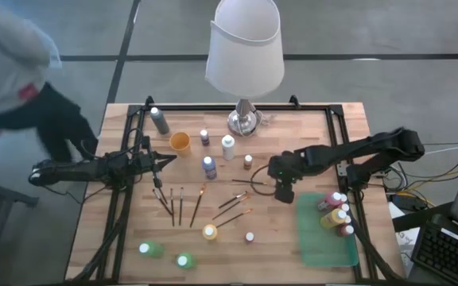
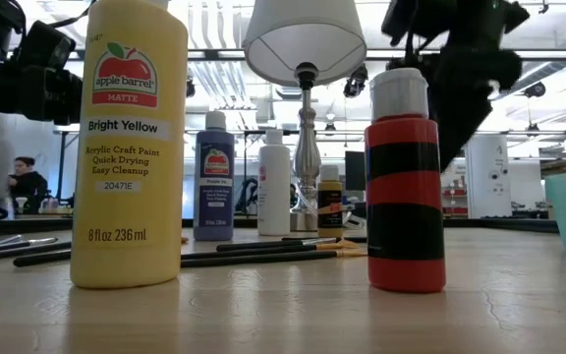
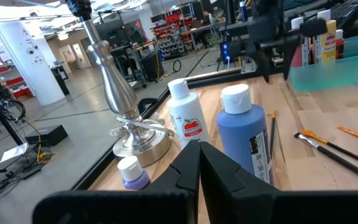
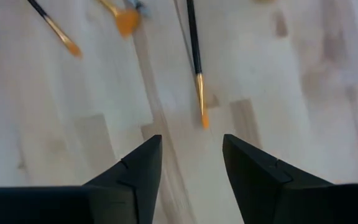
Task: Pick & Place Paint Supplies
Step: Put the gold paint brush into the yellow cup
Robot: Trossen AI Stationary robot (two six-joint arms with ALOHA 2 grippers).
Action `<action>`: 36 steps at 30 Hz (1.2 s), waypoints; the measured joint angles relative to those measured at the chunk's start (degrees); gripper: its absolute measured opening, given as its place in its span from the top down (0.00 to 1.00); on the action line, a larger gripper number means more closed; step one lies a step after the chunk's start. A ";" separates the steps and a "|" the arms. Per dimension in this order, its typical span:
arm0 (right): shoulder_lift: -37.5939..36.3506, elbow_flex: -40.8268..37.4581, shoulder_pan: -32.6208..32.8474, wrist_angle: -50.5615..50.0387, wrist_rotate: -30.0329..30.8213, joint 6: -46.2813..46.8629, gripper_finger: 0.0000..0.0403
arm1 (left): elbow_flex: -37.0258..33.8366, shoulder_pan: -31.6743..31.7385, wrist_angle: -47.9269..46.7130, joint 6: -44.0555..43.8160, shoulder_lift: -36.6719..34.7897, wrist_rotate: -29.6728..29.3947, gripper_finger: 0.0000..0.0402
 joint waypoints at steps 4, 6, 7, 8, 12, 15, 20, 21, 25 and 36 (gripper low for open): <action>1.89 -2.31 0.14 3.80 0.10 0.26 0.56 | -0.01 0.00 -0.02 -0.01 0.01 -0.01 0.97; 2.55 -3.67 0.12 7.45 0.11 0.34 0.56 | -0.01 0.00 -0.01 -0.01 0.00 -0.01 0.97; 2.73 -4.37 0.12 8.84 0.10 0.31 0.56 | -0.01 0.00 -0.02 -0.01 0.00 -0.02 0.97; 2.76 -5.02 0.14 9.80 0.10 0.29 0.57 | 0.00 0.00 0.00 0.00 0.00 0.00 0.97; 2.70 -7.26 0.09 12.44 0.16 0.43 0.60 | -0.02 0.00 -0.02 0.00 0.01 -0.01 0.97; 2.71 -8.09 0.12 13.98 2.15 0.52 0.63 | -0.01 0.00 -0.02 -0.01 0.02 0.00 0.97; 2.76 -11.18 0.09 20.92 3.35 0.02 0.67 | 0.00 -0.04 0.00 -0.02 0.00 0.00 0.97; 2.74 -11.67 0.10 21.31 3.33 -0.05 0.67 | -0.01 -0.04 -0.01 -0.01 0.01 -0.02 0.97; 2.76 -13.26 0.09 21.35 3.35 0.14 0.70 | 0.00 -0.04 0.00 -0.01 0.00 -0.02 0.97; 2.76 -16.51 0.09 27.53 3.48 0.16 0.76 | -0.02 -0.02 0.00 -0.02 0.00 -0.02 0.97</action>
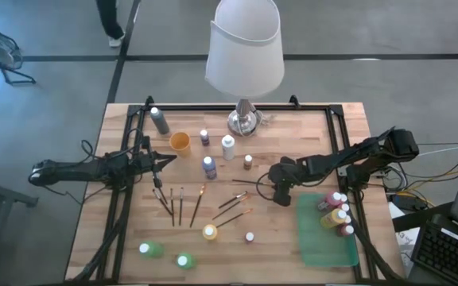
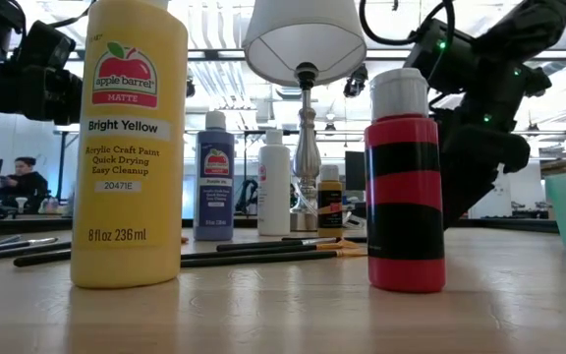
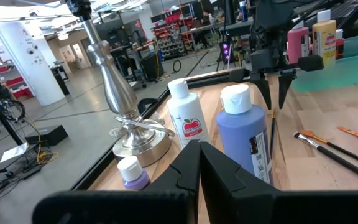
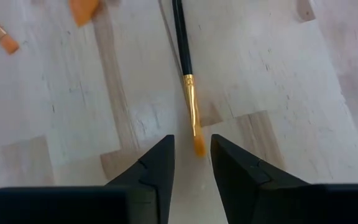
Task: Pick & Place Paint Supplies
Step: Put the gold paint brush into the yellow cup
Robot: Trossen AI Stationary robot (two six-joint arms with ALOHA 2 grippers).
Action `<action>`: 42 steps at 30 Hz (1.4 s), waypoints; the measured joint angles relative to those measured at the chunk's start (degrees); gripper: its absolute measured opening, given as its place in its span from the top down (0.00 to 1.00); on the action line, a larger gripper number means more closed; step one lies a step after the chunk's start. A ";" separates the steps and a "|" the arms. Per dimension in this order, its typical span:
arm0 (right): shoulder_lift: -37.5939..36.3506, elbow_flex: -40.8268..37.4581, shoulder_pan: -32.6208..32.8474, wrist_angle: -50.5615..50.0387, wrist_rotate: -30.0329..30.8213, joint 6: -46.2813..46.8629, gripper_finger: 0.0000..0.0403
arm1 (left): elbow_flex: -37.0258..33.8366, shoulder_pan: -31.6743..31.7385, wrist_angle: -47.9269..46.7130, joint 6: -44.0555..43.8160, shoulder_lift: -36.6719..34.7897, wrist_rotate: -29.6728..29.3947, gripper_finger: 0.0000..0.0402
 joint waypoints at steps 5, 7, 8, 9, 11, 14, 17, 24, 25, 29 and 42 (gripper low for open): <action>0.00 -1.55 0.00 3.10 0.05 -0.02 0.79 | 0.02 0.00 -0.02 0.02 0.01 0.02 0.97; 0.00 -2.30 0.00 4.75 0.05 -0.01 0.80 | 0.00 0.04 -0.02 0.02 0.00 0.02 0.97; 0.00 -2.72 0.00 5.33 0.07 -0.02 0.80 | 0.00 0.04 0.00 0.02 0.00 0.02 0.97; 0.00 -3.08 0.00 5.87 0.15 -0.02 0.80 | 0.02 0.03 0.00 0.01 0.00 0.00 0.97; 0.00 -3.50 0.00 6.56 0.79 -0.02 0.80 | 0.01 0.03 -0.02 0.01 0.00 0.02 0.97; 0.00 -4.05 0.00 7.60 1.06 -0.02 0.80 | 0.02 0.02 -0.01 0.00 0.00 0.02 0.97; 0.00 -4.17 0.02 7.87 2.16 -0.02 0.78 | 0.00 0.02 -0.02 0.02 0.02 0.00 0.97; 0.00 -4.67 0.00 8.00 4.03 -0.10 0.80 | 0.01 0.02 -0.02 0.01 0.00 0.01 0.97; -0.02 -4.76 0.00 8.06 4.10 -0.14 0.81 | 0.02 0.02 -0.02 0.02 0.00 0.02 0.97; -0.02 -4.89 0.00 8.04 4.16 -0.24 0.85 | 0.02 0.02 -0.02 0.02 0.00 0.02 0.97; -0.33 -3.97 -0.07 6.43 2.34 -1.33 0.98 | 0.01 0.02 -0.01 0.00 0.01 0.01 0.97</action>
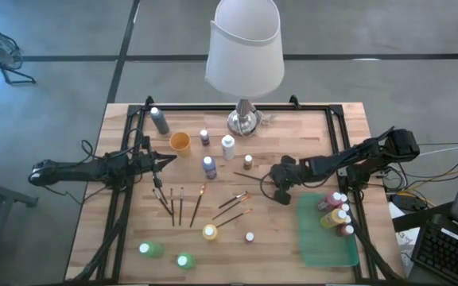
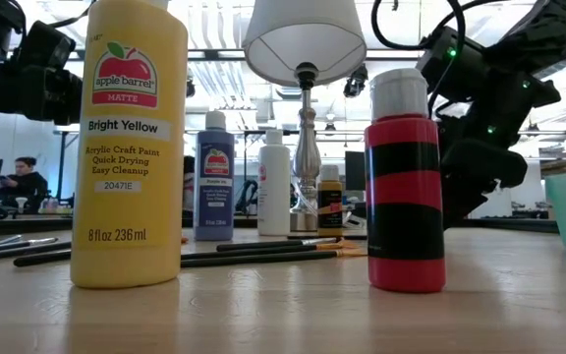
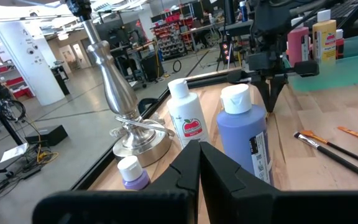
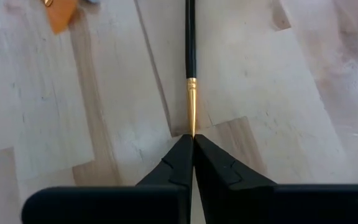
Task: Pick & Place Paint Supplies
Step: Put the gold paint brush into the yellow cup
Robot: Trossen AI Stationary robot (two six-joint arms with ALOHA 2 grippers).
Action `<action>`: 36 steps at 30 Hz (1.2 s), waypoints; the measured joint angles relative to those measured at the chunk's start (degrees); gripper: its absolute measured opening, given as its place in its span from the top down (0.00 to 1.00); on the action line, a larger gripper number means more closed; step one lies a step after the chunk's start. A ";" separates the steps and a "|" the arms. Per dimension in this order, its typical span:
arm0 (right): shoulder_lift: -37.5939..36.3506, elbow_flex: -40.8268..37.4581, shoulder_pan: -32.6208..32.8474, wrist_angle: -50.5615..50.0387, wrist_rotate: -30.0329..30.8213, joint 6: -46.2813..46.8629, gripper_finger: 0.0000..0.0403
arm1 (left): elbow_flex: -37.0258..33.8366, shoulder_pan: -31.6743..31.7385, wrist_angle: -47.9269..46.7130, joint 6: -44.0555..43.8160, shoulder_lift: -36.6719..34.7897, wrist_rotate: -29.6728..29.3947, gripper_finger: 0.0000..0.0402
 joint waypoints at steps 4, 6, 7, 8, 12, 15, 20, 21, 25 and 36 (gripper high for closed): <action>-1.68 1.44 0.13 -3.19 -2.61 -1.73 0.98 | -0.01 0.00 -0.01 0.02 -0.01 -0.01 0.97; -3.20 2.55 0.09 -5.07 -3.17 -2.30 0.98 | 0.00 0.00 -0.01 0.02 -0.01 -0.01 0.97; -4.00 3.09 0.06 -6.44 -3.16 -2.55 0.98 | 0.01 0.00 0.00 0.01 -0.01 0.00 0.97; -4.83 3.64 0.09 -7.86 -3.16 -2.76 0.98 | 0.01 -0.01 -0.01 0.01 0.00 0.00 0.97; -9.18 6.30 0.80 -13.65 -3.18 -3.76 0.98 | 0.01 -0.04 0.00 0.01 0.00 0.00 0.97; -12.62 8.66 1.49 -19.00 -2.92 -3.89 0.98 | 0.00 -0.04 0.00 0.01 -0.01 -0.01 0.97; -18.72 12.45 3.03 -22.22 -1.44 -6.80 0.98 | 0.00 -0.04 0.02 0.02 -0.01 -0.01 0.97; -19.84 13.06 3.24 -22.30 -1.36 -7.76 0.98 | 0.01 -0.04 0.16 0.02 0.01 -0.01 0.97; -23.38 15.20 3.99 -22.23 -1.25 -12.16 0.98 | -0.12 -0.04 1.98 0.51 -0.12 -0.75 0.97; -23.52 21.61 3.93 -22.19 7.08 -31.43 0.98 | -0.10 0.02 1.79 -0.24 -0.08 -0.84 0.97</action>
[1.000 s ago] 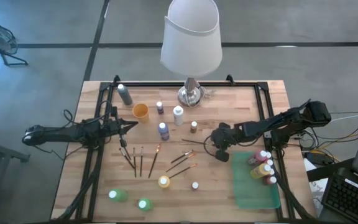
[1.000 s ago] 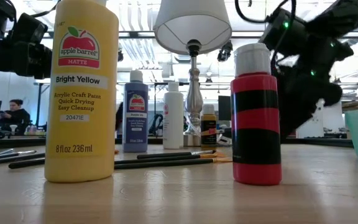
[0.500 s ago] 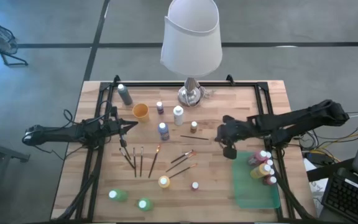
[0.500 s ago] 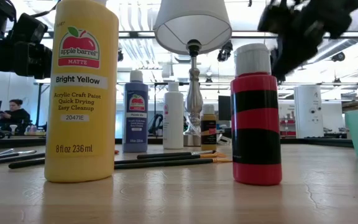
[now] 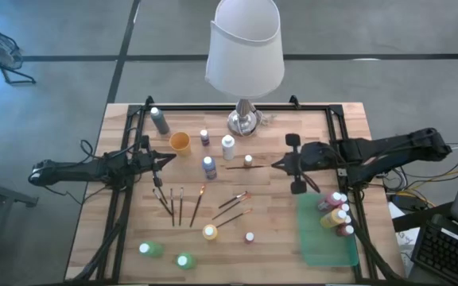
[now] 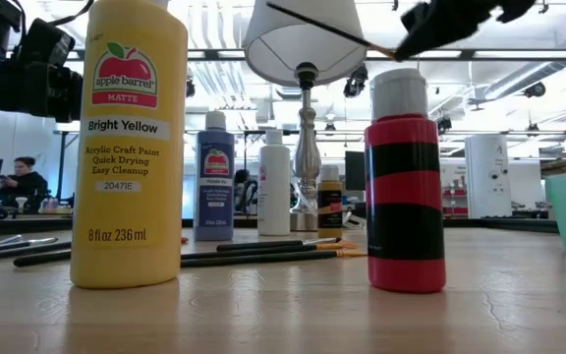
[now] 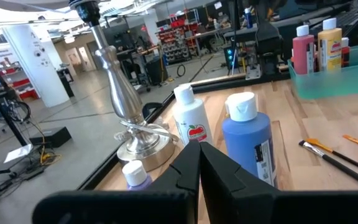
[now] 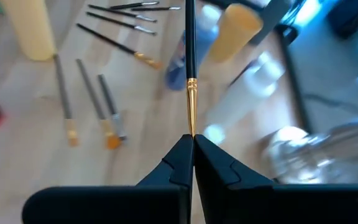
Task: Pick & Place Paint Supplies
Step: Put the gold paint brush into the yellow cup
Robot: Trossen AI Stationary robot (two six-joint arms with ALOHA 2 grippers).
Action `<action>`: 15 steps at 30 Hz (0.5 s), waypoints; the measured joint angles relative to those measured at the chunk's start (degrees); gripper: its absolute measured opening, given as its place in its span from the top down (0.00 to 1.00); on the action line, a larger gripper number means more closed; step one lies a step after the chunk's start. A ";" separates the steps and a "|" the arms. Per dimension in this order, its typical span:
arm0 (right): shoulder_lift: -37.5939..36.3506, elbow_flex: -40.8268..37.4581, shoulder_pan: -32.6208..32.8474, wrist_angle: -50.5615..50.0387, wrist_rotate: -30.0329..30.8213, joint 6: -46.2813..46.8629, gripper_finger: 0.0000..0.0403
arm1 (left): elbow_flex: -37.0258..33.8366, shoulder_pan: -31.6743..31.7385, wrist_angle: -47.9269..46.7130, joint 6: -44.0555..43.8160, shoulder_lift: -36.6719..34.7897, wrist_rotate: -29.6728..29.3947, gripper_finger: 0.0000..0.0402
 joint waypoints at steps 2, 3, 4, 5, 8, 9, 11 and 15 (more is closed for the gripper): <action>1.54 2.07 0.02 0.09 2.11 -3.79 0.98 | 0.00 0.00 0.19 0.02 0.00 0.00 0.97; 2.44 3.12 0.03 0.09 3.03 -5.50 0.98 | 0.00 0.00 0.39 0.02 0.00 0.00 0.97; 3.31 4.11 0.04 0.09 3.94 -7.13 0.98 | 0.00 0.00 0.38 0.01 0.00 0.00 0.97; 4.22 5.11 0.04 0.07 4.91 -8.61 0.98 | 0.00 -0.02 0.38 -0.24 0.00 0.00 0.97; 6.97 7.93 0.02 0.11 8.21 -11.72 0.98 | 0.00 -0.02 1.56 -8.23 0.03 1.22 0.97; 7.84 8.57 0.14 0.07 9.05 -12.46 0.98 | 0.00 -0.02 2.95 -12.09 0.02 2.20 0.97; 9.53 9.81 0.66 0.04 10.49 -14.28 0.98 | 0.00 -0.02 7.42 -18.16 0.10 3.04 0.97; 12.65 11.29 3.08 0.32 14.93 -18.71 0.98 | 0.04 -0.02 16.46 -30.23 0.04 3.94 0.97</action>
